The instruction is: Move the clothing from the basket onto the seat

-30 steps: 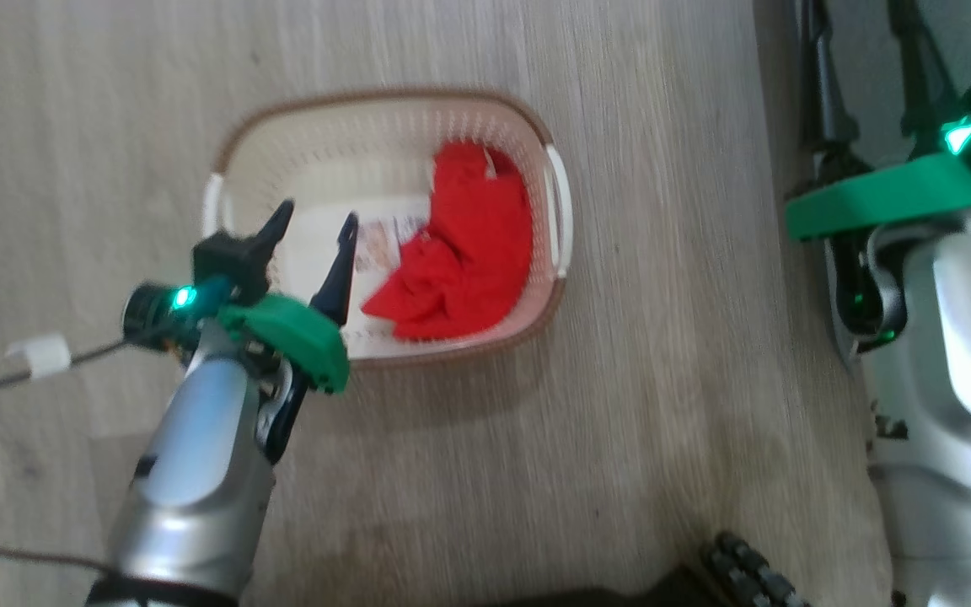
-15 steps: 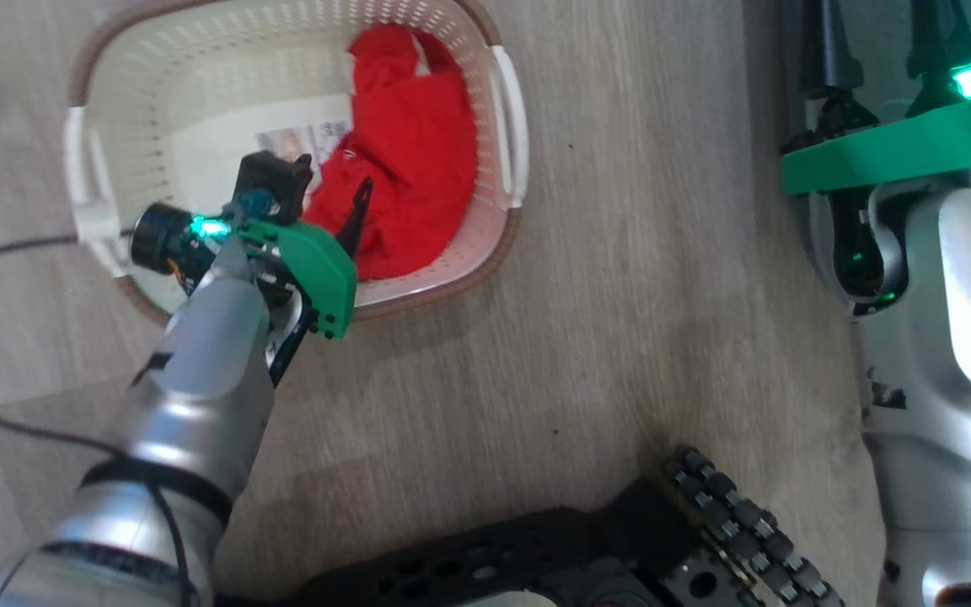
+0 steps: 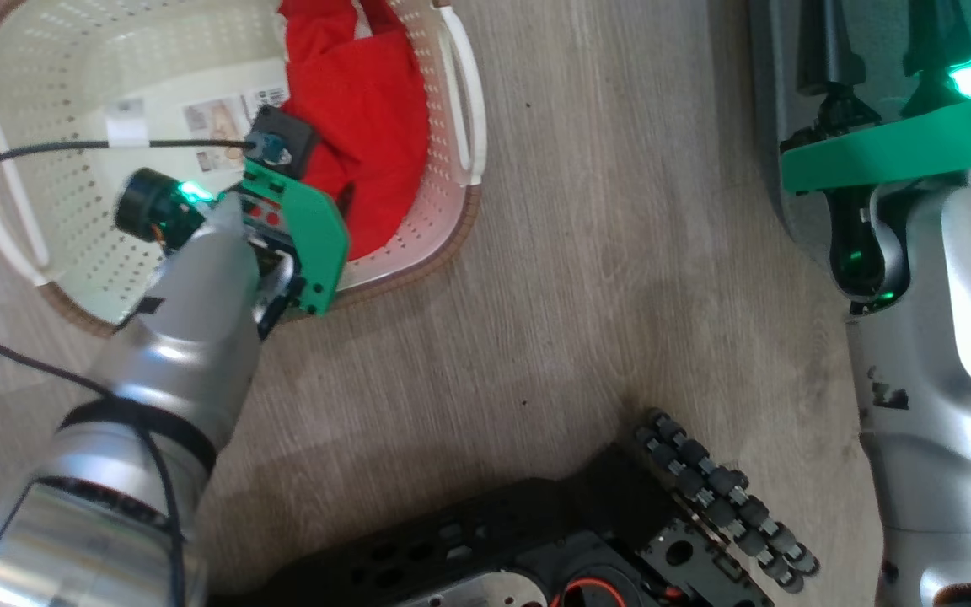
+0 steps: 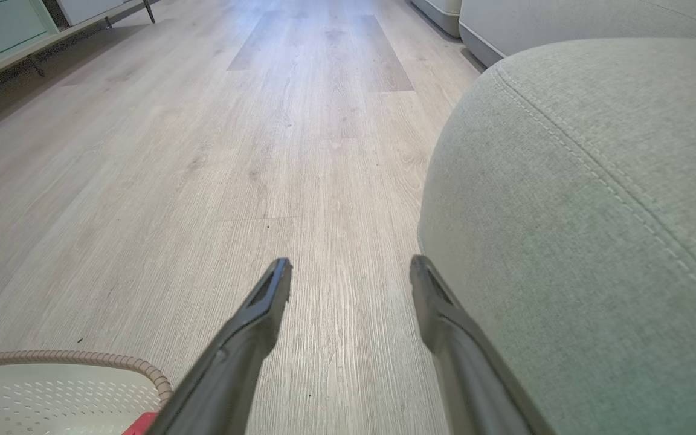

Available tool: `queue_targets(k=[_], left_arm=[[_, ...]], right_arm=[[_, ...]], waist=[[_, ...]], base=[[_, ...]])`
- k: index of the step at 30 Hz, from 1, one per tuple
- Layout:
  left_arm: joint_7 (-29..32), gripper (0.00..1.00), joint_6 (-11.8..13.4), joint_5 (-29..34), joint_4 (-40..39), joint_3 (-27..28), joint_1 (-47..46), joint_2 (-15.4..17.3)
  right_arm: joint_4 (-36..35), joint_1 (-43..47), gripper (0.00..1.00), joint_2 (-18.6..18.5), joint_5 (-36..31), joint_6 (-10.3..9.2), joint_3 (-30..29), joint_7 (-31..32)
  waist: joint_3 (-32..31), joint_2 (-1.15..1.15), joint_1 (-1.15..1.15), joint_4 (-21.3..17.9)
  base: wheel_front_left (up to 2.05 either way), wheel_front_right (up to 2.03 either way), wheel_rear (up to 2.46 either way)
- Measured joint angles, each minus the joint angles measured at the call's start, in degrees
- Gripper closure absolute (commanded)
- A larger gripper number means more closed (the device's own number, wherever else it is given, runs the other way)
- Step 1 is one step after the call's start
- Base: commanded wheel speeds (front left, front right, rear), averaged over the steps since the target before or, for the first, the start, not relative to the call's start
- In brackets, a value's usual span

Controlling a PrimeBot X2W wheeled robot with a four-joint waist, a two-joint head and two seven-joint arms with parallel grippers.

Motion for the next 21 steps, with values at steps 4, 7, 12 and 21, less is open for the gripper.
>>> queue_targets(k=[4, 7, 12, 21], left_arm=[[1.1, 0.00, 0.0, -0.6, 0.9, -1.3, -1.3, 1.5], [1.6, 0.00, 0.0, -0.5, 1.6, -2.1, -2.2, 2.0], [1.6, 0.00, 0.0, -0.3, 2.0, -3.1, -2.4, 2.0], [-2.4, 1.00, 0.0, -1.7, 2.3, -3.6, -2.3, 1.9]], right_arm=[[-0.2, 0.0, 0.00, 0.0, 0.5, 0.00, 0.1, 0.0], [-0.5, 0.0, 0.00, 0.1, 0.5, 0.00, -0.2, 0.0], [-1.0, 0.0, 0.00, 0.1, 0.5, 0.00, -0.5, 0.0], [-1.1, 0.0, 0.00, 0.1, 1.1, 0.00, -0.7, 0.0]], waist=[[1.2, 0.00, 0.00, -1.1], [1.7, 0.00, 0.00, -1.4], [1.9, 0.00, 0.00, -1.6], [1.0, 0.00, 0.00, -1.5]], base=[[0.00, 0.00, 0.00], [0.00, 0.00, 0.00], [0.00, 0.00, 0.00], [0.00, 0.00, 0.00]])
